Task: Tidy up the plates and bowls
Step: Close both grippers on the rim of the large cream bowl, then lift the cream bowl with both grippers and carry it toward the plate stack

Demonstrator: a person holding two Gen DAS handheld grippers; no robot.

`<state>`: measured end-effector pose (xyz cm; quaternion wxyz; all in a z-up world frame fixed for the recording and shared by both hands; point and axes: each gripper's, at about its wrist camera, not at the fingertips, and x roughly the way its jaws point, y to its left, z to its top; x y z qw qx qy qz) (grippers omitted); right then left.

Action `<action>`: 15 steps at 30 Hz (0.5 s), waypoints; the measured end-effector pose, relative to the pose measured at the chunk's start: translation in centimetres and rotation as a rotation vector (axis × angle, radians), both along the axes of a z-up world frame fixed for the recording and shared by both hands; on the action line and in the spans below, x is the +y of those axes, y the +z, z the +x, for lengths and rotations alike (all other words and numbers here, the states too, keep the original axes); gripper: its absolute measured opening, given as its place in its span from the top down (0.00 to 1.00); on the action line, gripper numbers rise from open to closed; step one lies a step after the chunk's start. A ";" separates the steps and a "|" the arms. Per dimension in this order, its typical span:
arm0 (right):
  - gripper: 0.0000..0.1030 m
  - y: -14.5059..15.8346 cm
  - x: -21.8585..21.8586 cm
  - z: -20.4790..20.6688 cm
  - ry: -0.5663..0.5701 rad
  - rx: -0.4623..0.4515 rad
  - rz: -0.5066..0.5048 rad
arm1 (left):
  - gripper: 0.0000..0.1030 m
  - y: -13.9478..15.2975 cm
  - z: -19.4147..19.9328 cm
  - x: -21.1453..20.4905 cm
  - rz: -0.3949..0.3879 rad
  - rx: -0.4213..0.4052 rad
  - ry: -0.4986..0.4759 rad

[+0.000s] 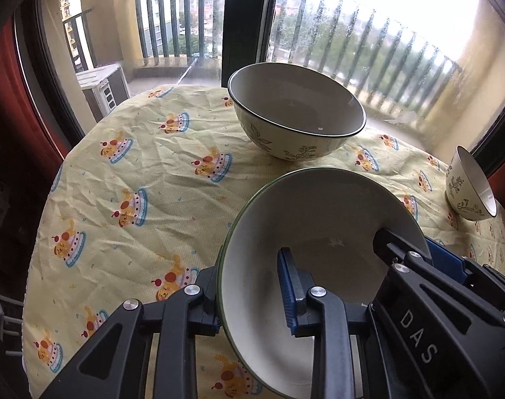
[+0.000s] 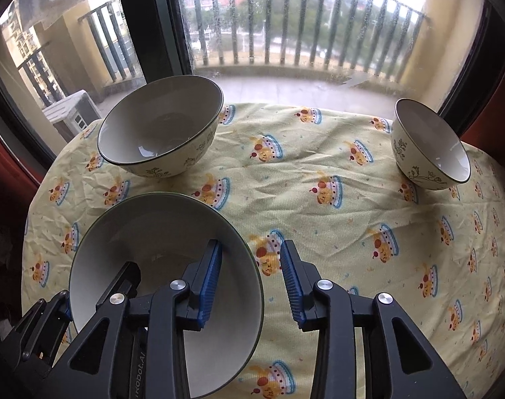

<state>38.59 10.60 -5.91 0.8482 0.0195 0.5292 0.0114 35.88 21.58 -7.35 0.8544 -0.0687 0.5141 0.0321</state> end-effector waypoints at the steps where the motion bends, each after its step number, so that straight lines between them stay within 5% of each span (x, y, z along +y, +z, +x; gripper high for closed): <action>1: 0.63 -0.2 0.1 0.0 0.004 0.006 -0.003 | 0.78 -0.1 -0.1 0.1 -0.012 -0.004 -0.001; 3: 0.73 -0.4 0.4 -0.1 0.018 0.002 0.013 | 0.84 -0.1 -0.3 0.4 -0.014 -0.013 -0.001; 15: 0.73 -0.1 -2.1 -2.4 -0.058 0.018 0.033 | 0.87 0.8 -2.2 -3.0 0.024 -0.002 -0.074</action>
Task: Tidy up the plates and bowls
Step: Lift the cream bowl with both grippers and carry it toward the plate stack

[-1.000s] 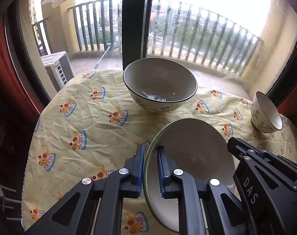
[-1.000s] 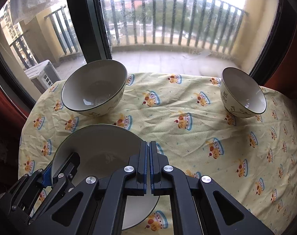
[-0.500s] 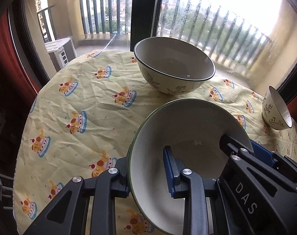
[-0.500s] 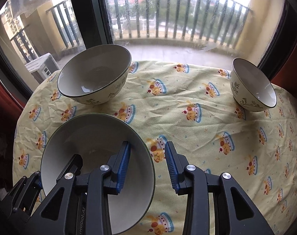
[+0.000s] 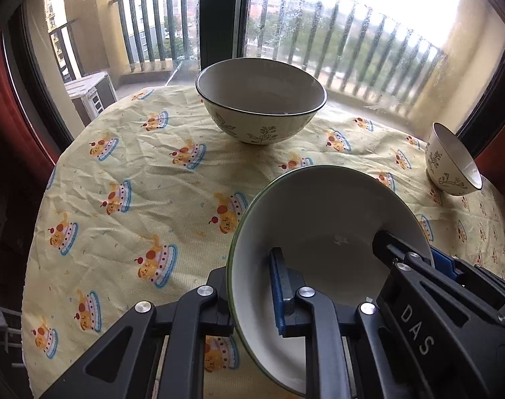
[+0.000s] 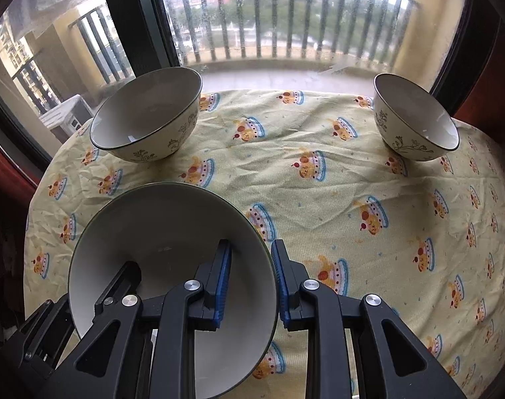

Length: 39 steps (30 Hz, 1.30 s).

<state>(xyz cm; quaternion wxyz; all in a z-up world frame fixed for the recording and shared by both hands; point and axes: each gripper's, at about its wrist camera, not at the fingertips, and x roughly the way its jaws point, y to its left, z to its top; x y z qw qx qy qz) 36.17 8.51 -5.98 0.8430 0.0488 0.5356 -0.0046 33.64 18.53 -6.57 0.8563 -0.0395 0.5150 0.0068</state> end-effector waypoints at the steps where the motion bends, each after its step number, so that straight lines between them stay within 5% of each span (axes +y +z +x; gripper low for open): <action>1: 0.73 0.1 -0.6 -0.4 -0.009 0.001 0.003 | 0.87 0.1 -0.3 -0.6 0.004 0.001 -0.010; 23: 0.75 4.5 -18.1 -5.6 -0.073 -0.071 0.096 | 0.85 4.8 -5.0 -16.9 0.043 -0.078 -0.014; 39: 0.75 4.4 -28.1 -11.9 -0.076 -0.070 0.086 | 0.85 4.2 -10.7 -26.1 0.035 -0.064 -0.048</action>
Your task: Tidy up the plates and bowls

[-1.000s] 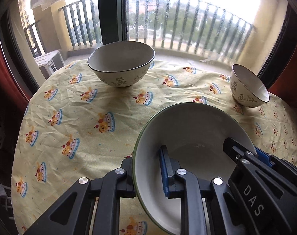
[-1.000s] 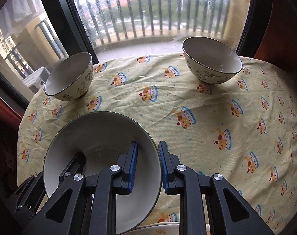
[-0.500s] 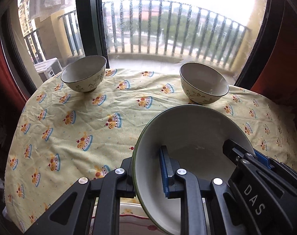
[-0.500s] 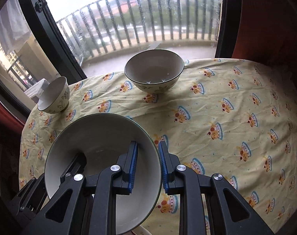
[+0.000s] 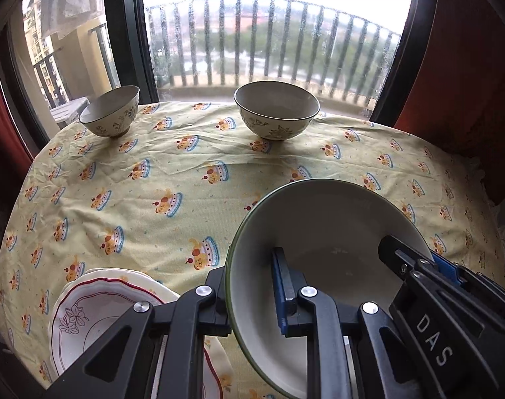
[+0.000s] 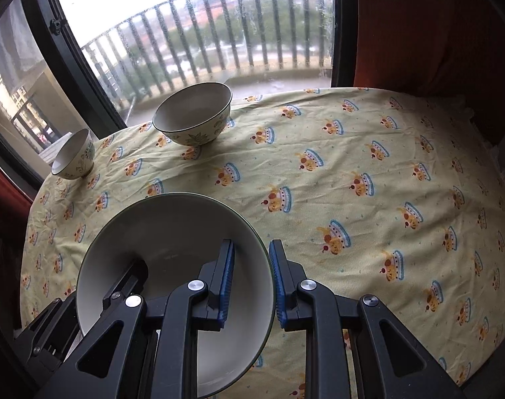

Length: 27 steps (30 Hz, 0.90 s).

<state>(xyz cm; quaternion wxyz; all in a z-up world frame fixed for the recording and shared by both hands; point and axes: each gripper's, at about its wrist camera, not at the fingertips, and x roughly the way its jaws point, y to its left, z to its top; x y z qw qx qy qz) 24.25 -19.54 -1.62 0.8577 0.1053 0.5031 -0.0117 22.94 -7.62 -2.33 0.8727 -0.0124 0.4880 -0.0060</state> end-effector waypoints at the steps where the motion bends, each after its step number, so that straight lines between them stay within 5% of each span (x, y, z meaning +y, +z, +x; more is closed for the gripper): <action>1: 0.75 -0.2 -0.4 -0.3 -0.004 0.004 0.002 | 0.85 -0.2 -0.3 -0.3 0.000 0.005 -0.007; 27: 0.76 -4.2 -2.4 -6.9 -0.028 0.144 0.057 | 0.85 -4.0 -5.7 -1.9 0.053 0.206 -0.077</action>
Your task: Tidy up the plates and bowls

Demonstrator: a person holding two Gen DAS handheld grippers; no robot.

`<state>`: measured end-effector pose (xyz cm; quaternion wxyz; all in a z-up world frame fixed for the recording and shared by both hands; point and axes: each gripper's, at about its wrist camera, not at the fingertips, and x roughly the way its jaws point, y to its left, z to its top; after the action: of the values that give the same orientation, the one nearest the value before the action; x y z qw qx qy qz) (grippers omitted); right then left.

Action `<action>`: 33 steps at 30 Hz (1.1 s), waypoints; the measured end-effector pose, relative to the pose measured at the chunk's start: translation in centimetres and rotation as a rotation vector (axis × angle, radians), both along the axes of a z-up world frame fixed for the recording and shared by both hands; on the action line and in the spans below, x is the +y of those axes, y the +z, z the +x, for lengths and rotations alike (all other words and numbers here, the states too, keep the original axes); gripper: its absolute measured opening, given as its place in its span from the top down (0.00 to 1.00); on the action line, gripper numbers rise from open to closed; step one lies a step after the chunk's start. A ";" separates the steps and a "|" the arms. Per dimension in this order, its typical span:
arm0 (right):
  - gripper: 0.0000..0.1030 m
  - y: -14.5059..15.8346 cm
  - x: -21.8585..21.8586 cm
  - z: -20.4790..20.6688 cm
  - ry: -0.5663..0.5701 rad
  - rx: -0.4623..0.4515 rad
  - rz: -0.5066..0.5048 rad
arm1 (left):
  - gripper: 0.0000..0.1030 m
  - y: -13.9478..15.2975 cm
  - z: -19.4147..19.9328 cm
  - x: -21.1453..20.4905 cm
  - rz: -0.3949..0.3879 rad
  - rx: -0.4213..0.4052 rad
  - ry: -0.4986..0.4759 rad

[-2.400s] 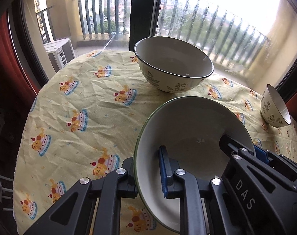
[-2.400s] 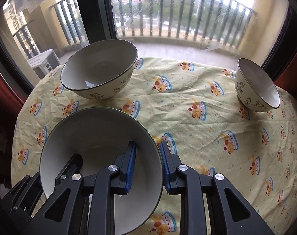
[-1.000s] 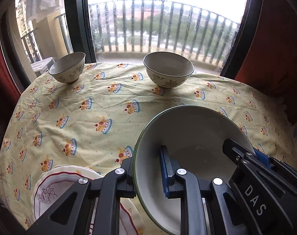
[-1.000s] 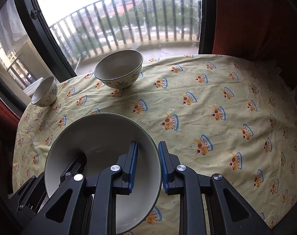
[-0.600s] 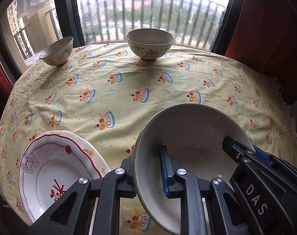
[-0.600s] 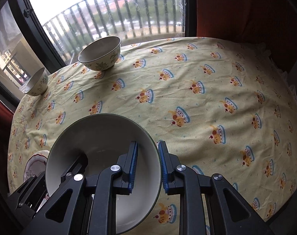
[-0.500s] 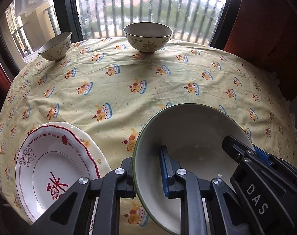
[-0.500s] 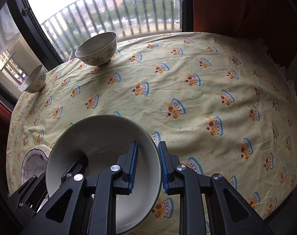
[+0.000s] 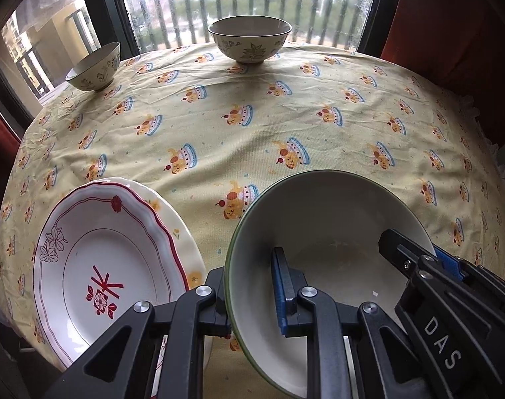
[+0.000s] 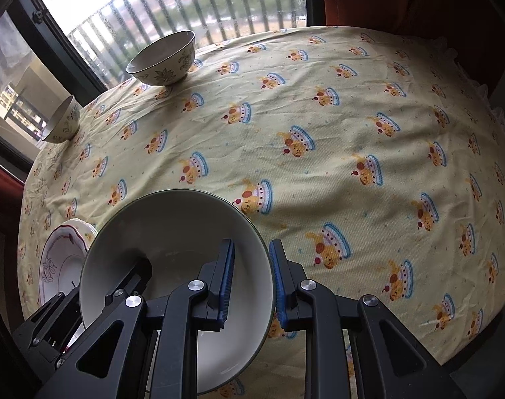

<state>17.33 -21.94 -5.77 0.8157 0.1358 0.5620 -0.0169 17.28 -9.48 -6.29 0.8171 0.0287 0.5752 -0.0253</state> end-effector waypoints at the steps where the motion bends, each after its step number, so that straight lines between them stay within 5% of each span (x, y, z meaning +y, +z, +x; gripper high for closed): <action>1: 0.76 -0.2 0.1 -0.1 0.004 0.005 0.000 | 0.85 -0.5 0.0 0.0 0.004 0.036 -0.011; 12: 0.73 -0.9 0.2 -0.8 0.007 0.029 0.047 | 0.59 -1.0 0.1 -0.2 0.003 0.076 -0.043; 14: 0.53 -0.8 0.3 -0.6 0.013 0.027 0.043 | 0.45 -1.0 0.2 -0.4 -0.022 0.080 -0.059; 17: 0.42 -0.5 0.4 -0.5 0.016 0.014 0.044 | 0.37 -0.7 0.4 -0.6 -0.034 0.070 -0.074; 33: 0.20 2.7 2.5 2.3 0.096 -0.066 0.024 | 0.26 3.3 2.6 1.9 -0.029 -0.025 -0.059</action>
<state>19.62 -19.44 -3.08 0.8319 0.1190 0.5410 0.0334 19.90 -7.58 -3.02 0.8233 0.0342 0.5636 -0.0575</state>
